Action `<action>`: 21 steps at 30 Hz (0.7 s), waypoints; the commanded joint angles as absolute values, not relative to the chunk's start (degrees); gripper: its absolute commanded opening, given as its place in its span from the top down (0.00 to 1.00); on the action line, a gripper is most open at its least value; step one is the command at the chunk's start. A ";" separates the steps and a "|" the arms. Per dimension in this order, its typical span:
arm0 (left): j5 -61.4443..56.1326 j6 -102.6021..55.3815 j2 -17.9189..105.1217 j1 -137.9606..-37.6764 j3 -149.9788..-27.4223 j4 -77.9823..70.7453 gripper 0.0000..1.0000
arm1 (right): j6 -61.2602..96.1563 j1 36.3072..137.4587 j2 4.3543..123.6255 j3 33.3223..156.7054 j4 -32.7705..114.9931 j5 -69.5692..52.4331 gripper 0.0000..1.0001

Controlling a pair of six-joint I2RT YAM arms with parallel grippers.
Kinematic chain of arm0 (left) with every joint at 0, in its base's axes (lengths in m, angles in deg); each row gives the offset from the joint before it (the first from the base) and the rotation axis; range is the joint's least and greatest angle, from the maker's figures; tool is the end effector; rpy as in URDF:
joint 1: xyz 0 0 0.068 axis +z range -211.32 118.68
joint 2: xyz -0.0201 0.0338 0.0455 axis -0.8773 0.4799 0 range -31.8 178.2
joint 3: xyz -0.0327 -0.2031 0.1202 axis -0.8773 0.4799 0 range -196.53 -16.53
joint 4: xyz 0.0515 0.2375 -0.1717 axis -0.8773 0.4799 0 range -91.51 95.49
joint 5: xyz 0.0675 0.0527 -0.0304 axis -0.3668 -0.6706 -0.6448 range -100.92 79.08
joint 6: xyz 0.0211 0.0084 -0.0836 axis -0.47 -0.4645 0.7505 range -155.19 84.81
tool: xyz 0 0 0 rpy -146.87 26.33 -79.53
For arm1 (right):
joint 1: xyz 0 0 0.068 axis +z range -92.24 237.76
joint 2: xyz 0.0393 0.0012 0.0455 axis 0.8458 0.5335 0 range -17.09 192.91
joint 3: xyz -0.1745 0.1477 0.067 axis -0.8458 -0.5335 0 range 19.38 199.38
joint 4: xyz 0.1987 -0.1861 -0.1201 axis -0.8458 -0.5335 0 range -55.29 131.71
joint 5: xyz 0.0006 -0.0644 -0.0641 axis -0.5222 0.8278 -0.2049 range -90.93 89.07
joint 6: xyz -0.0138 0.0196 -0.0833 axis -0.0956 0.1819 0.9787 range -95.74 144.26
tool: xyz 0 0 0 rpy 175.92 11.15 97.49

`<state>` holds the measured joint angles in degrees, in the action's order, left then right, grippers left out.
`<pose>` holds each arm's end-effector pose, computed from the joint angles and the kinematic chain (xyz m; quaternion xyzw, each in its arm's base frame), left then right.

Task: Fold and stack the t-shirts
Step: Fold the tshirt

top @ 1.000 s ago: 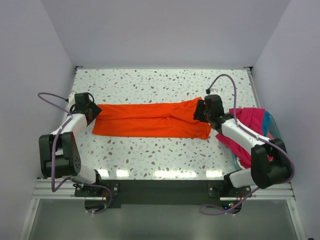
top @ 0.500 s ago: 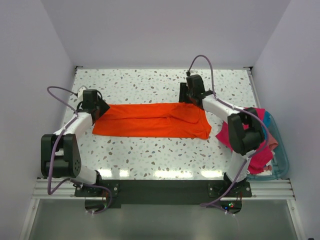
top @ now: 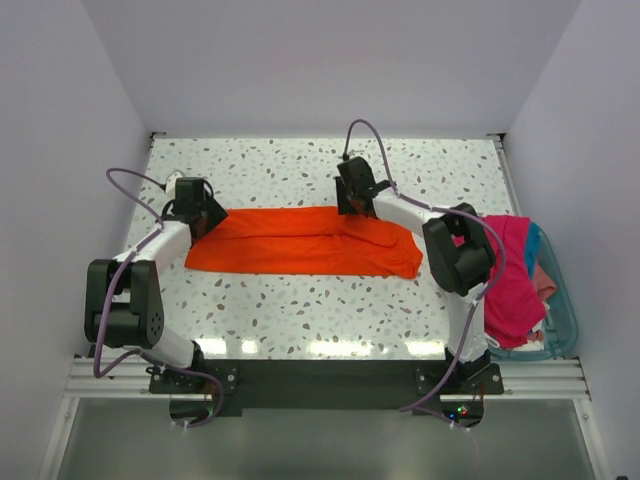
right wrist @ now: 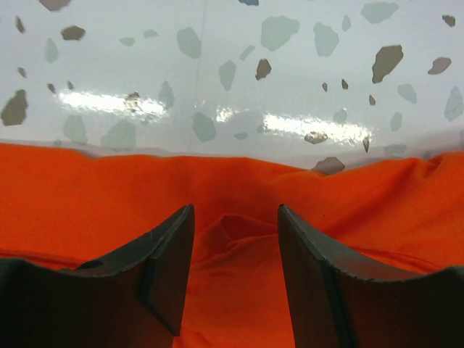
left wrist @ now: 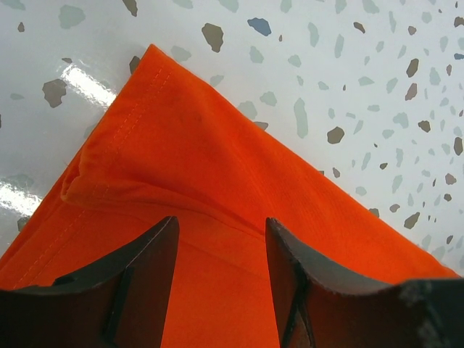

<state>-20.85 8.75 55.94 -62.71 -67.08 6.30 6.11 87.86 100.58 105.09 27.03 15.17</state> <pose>0.3786 0.0040 0.1124 -0.3649 0.8457 -0.0730 0.3825 0.4425 0.2320 0.1092 -0.0444 0.9205 0.0308 0.3871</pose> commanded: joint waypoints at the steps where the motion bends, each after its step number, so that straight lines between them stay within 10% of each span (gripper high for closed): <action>1: -21.20 8.93 56.00 -62.90 -69.27 4.81 0.44 | 5.28 88.25 101.56 107.09 24.40 20.43 0.49; 11: -21.46 8.84 55.47 -62.90 -68.56 4.90 0.45 | 2.12 89.66 97.61 101.92 26.06 22.10 0.97; 21: -21.46 8.93 55.12 -62.90 -68.21 5.08 0.45 | -2.80 91.24 87.07 90.58 30.98 20.69 1.00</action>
<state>-20.87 8.75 55.94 -62.71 -67.10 6.32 0.23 90.25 92.58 93.14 26.51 19.24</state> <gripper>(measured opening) 0.553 0.014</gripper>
